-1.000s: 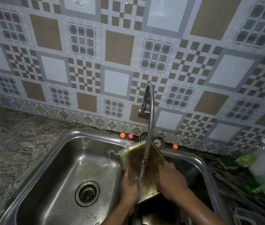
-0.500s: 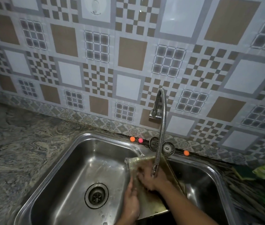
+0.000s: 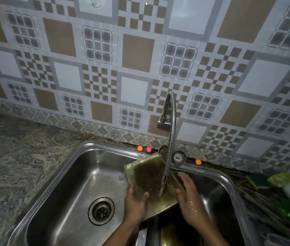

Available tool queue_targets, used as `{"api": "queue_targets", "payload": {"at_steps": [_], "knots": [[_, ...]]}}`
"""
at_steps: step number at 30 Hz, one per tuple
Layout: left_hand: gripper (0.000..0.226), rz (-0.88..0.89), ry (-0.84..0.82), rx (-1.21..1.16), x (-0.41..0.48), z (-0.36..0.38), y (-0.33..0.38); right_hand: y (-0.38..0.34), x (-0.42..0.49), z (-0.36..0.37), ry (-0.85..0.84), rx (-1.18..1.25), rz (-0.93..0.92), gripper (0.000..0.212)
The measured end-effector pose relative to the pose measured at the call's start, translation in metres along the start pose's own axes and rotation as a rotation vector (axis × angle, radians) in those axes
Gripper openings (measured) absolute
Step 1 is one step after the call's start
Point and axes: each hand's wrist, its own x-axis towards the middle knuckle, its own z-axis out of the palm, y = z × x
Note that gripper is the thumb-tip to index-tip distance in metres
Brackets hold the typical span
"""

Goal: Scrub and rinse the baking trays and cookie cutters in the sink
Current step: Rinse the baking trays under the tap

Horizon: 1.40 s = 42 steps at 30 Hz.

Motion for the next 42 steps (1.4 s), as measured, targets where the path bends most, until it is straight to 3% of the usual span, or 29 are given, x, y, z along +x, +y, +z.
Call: {"api": "queue_targets", "payload": {"at_steps": [3, 4, 6, 8, 10, 12, 13, 15, 17, 19, 23, 26, 27, 29, 32, 34, 38, 40, 42], "knots": [[0.077, -0.069, -0.098, -0.058, -0.003, 0.002, 0.003, -0.001, -0.015, 0.0, -0.084, 0.853, 0.508, 0.043], [0.074, -0.069, -0.134, -0.024, -0.004, 0.003, 0.004, -0.003, -0.021, 0.0, -0.072, 1.043, 0.552, 0.037], [0.068, -0.012, -0.208, 0.177, -0.008, 0.008, 0.006, -0.01, -0.03, -0.001, 0.049, 1.141, 0.534, 0.036], [0.068, 0.075, -0.229, 0.454, -0.012, 0.015, 0.004, -0.01, -0.037, -0.003, 0.217, 1.03, 0.452, 0.043], [0.053, 0.201, -0.177, 0.54, -0.021, 0.024, 0.007, -0.009, -0.043, -0.002, 0.296, 0.817, 0.312, 0.051], [0.028, 0.281, -0.184, 0.357, -0.032, 0.035, 0.015, -0.013, -0.05, -0.005, 0.332, 0.451, 0.142, 0.057], [0.032, 0.265, -0.247, 0.216, -0.038, 0.04, 0.023, -0.016, -0.052, -0.004, 0.364, 0.31, 0.082, 0.059], [0.063, 0.146, -0.414, -0.034, -0.046, 0.047, 0.031, -0.018, -0.056, 0.001, 0.389, 0.098, -0.019, 0.064], [0.066, -0.041, -0.509, -0.228, -0.05, 0.052, 0.042, -0.021, -0.063, 0.015, 0.234, 0.055, 0.026, 0.066], [0.052, -0.163, -0.523, -0.352, -0.05, 0.055, 0.043, -0.017, -0.064, 0.031, 0.128, -0.078, 0.021, 0.063], [0.027, -0.228, -0.456, -0.349, -0.046, 0.045, 0.039, 0.02, -0.069, 0.044, -0.291, -0.215, -0.073, 0.075], [0.026, -0.179, -0.326, -0.291, -0.037, 0.031, 0.027, 0.027, -0.076, 0.033, -0.098, -0.134, -0.072, 0.059], [0.038, -0.143, -0.287, -0.264, -0.036, 0.025, 0.025, 0.026, -0.069, 0.032, -0.058, -0.197, 0.01, 0.07], [0.061, -0.066, -0.245, -0.212, -0.035, 0.015, 0.014, 0.022, -0.054, 0.023, -0.102, -0.352, 0.2, 0.09], [0.058, -0.073, -0.204, -0.288, -0.036, 0.006, 0.003, 0.013, -0.022, 0.018, -0.196, -0.466, 0.35, 0.082], [0.054, -0.167, -0.112, -0.416, -0.031, -0.002, -0.002, -0.001, -0.006, 0.025, -0.291, -0.582, 0.233, 0.076], [0.046, -0.254, 0.001, -0.671, -0.027, -0.024, -0.005, -0.043, -0.003, 0.038, -0.547, -0.676, -0.23, 0.056], [0.045, -0.296, 0.018, -0.751, -0.029, -0.028, -0.004, -0.045, 0.003, 0.034, -0.517, -0.739, -0.206, 0.063], [0.046, -0.342, 0.022, -0.787, -0.03, -0.023, -0.005, -0.04, 0.021, 0.029, -0.478, -0.834, -0.001, 0.079]]}}
